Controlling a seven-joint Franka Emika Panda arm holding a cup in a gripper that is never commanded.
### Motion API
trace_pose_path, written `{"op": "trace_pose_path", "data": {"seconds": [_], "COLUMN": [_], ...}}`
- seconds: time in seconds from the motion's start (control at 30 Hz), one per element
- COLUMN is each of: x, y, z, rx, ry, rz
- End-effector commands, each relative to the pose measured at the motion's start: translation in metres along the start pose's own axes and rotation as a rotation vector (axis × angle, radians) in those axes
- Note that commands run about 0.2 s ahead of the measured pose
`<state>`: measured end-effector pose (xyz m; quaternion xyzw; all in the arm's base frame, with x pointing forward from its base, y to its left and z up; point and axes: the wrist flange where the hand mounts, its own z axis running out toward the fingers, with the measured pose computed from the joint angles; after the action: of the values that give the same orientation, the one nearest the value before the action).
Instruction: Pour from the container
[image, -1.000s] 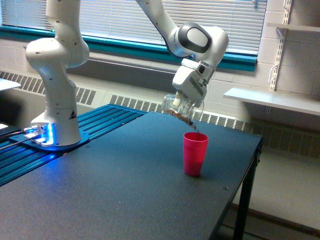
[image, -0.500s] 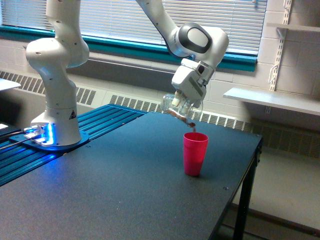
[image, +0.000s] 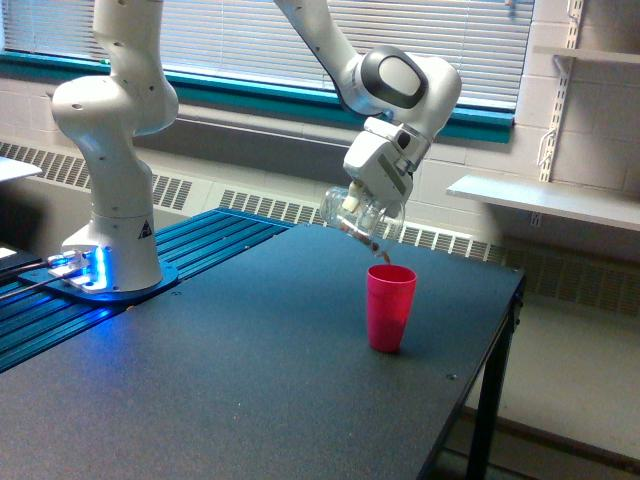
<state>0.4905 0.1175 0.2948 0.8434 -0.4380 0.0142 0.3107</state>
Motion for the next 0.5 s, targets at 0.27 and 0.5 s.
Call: {"op": "trace_pose_path", "data": {"seconds": [0.27,0.5], "x": [-0.003,-0.002], "y": [-0.015,-0.019], "z": [-0.005,-0.005], "rx": [-0.052,-0.065], "ry": [0.018,0.015], "rz": [0.015,0.021]}}
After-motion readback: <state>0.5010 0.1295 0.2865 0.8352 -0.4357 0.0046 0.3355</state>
